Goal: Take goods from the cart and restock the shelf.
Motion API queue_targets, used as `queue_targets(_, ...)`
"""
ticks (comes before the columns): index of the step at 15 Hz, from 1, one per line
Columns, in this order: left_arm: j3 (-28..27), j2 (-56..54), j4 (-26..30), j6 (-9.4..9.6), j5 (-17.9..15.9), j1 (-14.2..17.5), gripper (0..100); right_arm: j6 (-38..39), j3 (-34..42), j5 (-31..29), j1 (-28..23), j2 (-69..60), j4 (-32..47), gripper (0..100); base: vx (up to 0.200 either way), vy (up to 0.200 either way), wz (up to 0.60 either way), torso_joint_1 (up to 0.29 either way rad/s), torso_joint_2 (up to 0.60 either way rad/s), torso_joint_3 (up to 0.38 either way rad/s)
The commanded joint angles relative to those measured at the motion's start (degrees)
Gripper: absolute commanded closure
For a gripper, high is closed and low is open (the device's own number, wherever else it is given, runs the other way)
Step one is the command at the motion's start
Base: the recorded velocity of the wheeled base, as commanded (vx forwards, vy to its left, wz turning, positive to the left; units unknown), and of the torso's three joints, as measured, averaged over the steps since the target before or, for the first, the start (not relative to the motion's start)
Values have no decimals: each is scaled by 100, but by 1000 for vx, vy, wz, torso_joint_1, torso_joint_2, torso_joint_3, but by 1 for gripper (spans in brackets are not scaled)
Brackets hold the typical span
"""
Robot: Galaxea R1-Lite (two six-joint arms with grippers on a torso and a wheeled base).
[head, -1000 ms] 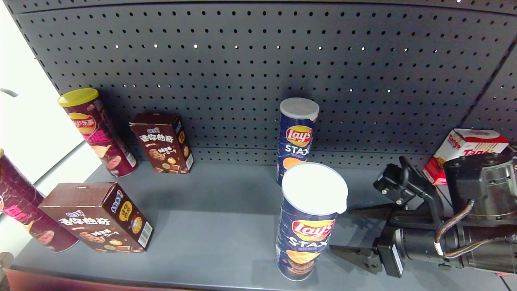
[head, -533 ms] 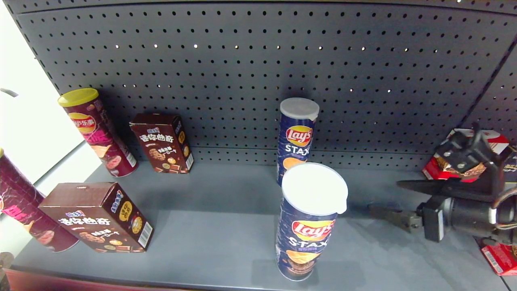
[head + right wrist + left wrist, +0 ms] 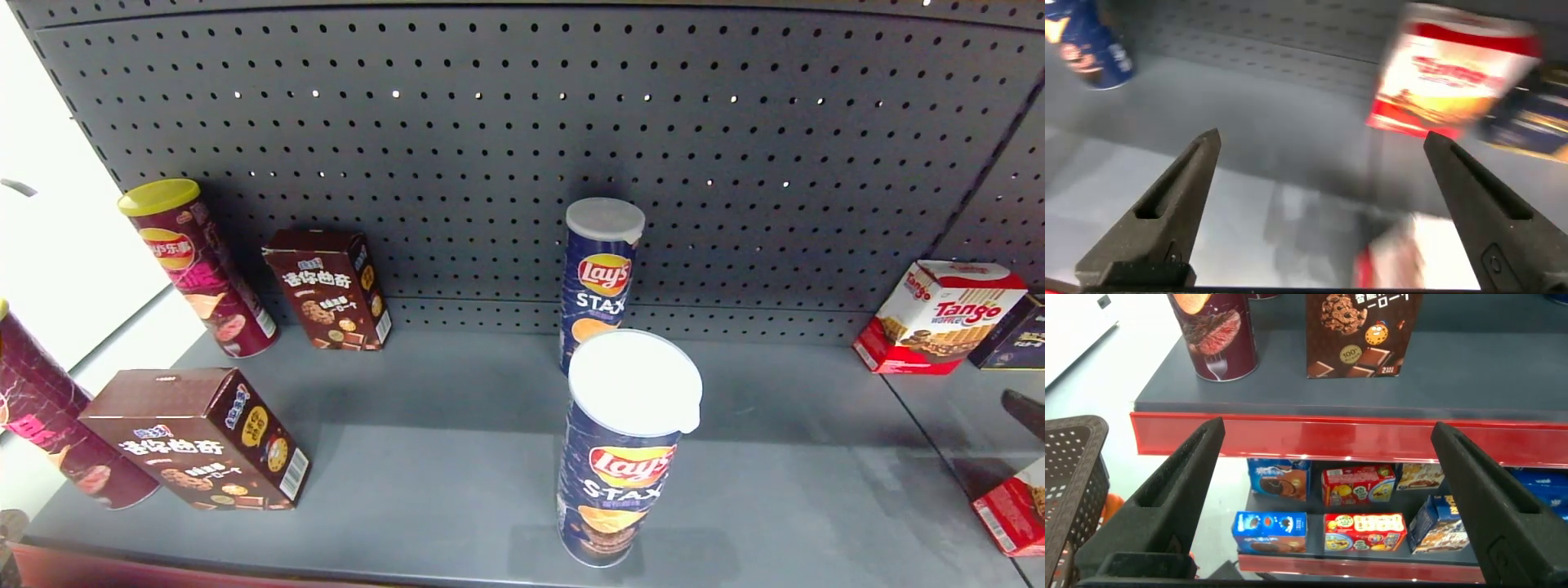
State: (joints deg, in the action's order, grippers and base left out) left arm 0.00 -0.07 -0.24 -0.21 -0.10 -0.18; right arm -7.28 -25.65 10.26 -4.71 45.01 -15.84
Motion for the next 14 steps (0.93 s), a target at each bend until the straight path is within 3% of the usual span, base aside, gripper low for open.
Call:
queue_targets(1,0,7,-2,-6,1,1,0,-11,781,2,-628,-1556,37,0,0,0,0,0,0,0)
queue_targets(3,0,7,-2,-6,1,1,0,-2,1053,2,-681,-2101,81,0,0,0,0,0,0,0)
queue_targets(7,0,7,-2,-6,27,1,0,25,1950,-402,-874,-3991,1118,0,0,0,0,0,0,0)
queue_targets(9,0,7,-11,-14,89,1,0,95,2565,-394,-874,-3956,318,0,0,0,0,0,0,0)
queue_targets(11,0,7,-11,-14,98,1,0,165,2565,-297,-874,-3956,1197,0,0,0,0,0,0,0)
queue_targets(14,0,7,-2,-14,89,1,0,323,2565,-569,-883,-3956,1241,0,0,0,0,0,0,0)
